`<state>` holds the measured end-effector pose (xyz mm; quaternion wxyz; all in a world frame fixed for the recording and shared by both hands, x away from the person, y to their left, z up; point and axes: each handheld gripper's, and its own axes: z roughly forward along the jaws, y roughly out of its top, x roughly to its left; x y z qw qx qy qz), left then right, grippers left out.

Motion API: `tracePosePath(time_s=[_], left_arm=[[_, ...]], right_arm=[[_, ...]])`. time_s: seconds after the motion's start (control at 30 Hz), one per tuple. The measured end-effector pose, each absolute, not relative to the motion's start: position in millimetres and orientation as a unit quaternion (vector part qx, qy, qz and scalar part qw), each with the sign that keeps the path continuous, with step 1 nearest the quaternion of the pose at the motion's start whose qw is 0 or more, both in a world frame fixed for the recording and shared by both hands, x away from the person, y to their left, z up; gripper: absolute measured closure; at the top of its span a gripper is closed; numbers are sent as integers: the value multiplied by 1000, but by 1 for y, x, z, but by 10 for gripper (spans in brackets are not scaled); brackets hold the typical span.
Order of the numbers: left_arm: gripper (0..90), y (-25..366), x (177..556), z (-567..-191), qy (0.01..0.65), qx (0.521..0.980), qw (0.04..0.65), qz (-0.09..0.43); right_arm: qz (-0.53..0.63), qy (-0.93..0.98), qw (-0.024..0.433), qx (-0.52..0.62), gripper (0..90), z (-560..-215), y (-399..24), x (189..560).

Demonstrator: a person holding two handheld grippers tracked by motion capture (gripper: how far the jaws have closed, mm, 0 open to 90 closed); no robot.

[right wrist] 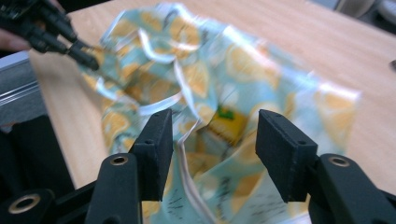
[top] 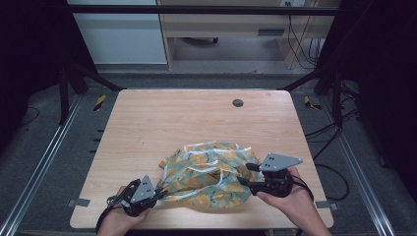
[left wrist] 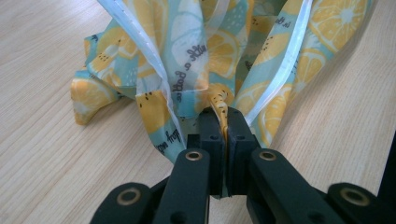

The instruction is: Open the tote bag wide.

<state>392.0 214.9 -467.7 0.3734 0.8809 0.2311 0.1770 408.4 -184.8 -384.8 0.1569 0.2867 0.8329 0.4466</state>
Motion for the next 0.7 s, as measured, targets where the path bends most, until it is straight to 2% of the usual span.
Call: tracePosePath(time_s=[0.3, 0.47, 0.7], left_arm=[[877, 217, 393, -465, 235, 874, 385, 182], [877, 217, 392, -461, 231, 871, 391, 189], [877, 218, 391, -458, 230, 863, 409, 186]], right_arm=[[438, 827, 182, 301, 443, -363, -184, 440], [401, 849, 177, 294, 424, -373, -171, 458], [364, 874, 163, 277, 371, -389, -160, 460]])
